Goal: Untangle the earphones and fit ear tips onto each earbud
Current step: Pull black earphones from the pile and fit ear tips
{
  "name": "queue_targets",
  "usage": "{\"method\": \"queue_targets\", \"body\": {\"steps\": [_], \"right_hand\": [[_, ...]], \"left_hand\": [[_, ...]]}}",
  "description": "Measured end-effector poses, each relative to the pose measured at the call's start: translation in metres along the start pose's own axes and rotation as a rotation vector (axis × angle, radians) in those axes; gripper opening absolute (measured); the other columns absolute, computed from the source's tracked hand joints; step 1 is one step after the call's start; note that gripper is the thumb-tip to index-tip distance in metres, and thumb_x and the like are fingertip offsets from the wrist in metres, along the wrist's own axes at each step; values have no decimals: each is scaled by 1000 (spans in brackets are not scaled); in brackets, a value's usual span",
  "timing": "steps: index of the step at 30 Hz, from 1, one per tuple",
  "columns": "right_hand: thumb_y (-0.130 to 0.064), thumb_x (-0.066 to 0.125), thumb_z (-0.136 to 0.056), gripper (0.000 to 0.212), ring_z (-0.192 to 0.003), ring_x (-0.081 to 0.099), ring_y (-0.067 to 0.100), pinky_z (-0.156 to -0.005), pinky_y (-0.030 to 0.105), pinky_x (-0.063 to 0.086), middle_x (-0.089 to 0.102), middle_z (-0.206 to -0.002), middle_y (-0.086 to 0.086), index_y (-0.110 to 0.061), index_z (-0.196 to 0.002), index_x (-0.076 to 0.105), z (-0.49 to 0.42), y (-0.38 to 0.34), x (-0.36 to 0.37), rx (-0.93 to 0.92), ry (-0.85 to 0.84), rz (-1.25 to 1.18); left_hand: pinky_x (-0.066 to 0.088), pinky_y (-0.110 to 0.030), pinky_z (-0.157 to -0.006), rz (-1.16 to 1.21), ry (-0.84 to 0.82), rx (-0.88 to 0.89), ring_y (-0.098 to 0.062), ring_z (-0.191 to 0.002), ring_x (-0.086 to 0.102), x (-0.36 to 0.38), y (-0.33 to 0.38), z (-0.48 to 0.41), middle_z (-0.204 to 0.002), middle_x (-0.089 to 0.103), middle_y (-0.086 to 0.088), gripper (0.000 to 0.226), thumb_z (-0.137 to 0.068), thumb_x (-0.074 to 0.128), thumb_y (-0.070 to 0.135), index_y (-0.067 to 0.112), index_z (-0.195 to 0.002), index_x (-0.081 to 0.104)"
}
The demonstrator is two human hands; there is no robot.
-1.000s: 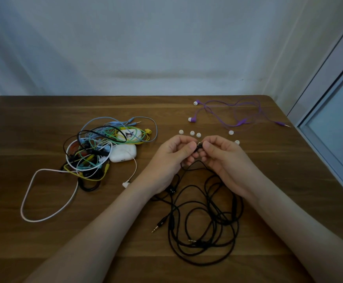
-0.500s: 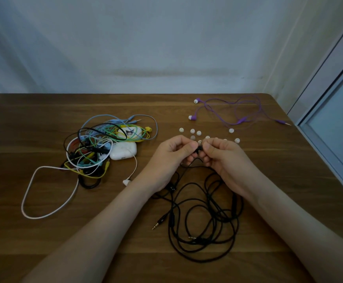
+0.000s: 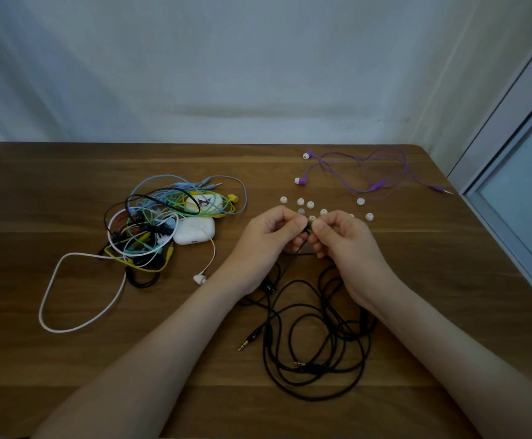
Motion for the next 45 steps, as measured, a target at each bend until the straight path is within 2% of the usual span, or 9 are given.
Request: {"method": "queue_targets", "body": {"steps": [4,9,13,22,28,33,37,45], "right_hand": [[-10,49,-97,14,-67,54,7,-62,21,45,60,-75,0,-15,-87,58,1,-1,-1,-8,9,10],[-8,49,-97,15,-62,53,1,-56,13,44,58,-75,0,-16,-88,59,0,-1,1,-71,26,52],[-7,50,-96,17,-59,52,-5,-55,11,44,58,-74,-1,-18,-88,60,0,-1,1,-131,46,53],[-7,50,-96,17,-57,54,-6,-55,10,44,61,-73,-3,-19,-87,60,-1,1,1,-111,80,19],[-10,50,-97,18,-63,54,2,-54,13,43,60,-73,-3,-21,-87,61,-3,4,-2,-81,83,80],[-10,46,-98,20,-54,50,-6,-53,9,41,55,-70,-2,-13,-87,62,-5,6,-1,-60,38,97],[-10,45,-98,24,-57,50,-4,-59,15,39,54,-68,-4,-18,-79,57,-4,7,0,-99,27,143],[-8,50,-95,20,-65,54,0,-67,24,45,57,-71,-7,-20,-81,55,-1,6,2,-162,46,199]], "left_hand": [[45,-18,-62,34,-38,-6,-4,-64,54,0,0,0,-69,63,4,14,-95,54,11,12,-88,65],[47,-17,-64,25,-33,-21,-4,-66,56,0,-1,-1,-72,65,3,15,-95,53,8,16,-93,66],[47,-17,-63,13,-53,-43,-3,-66,55,-1,-1,-1,-79,63,-3,13,-95,53,9,11,-99,66],[45,-16,-59,24,-31,-54,-1,-60,54,0,-4,-3,-68,63,4,14,-96,52,9,12,-89,64],[45,-17,-60,31,-37,-77,-2,-60,54,0,-4,-3,-70,61,3,14,-96,53,13,12,-89,64],[46,-16,-58,-25,-58,-73,-2,-59,55,0,-5,-3,-70,62,2,13,-96,53,11,11,-87,63],[47,-18,-58,-53,-59,-74,-3,-59,55,0,-5,-2,-69,62,3,13,-95,55,11,12,-84,63],[46,-17,-58,-60,-34,-51,-2,-59,55,-1,-6,-2,-66,62,7,15,-95,55,12,13,-84,64]]}}
Point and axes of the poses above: each hand's wrist, its own z-axis away from the middle knuckle, its own x-axis out of the palm, y = z × x, the point moved 3 cm from there along -z, towards the middle knuckle
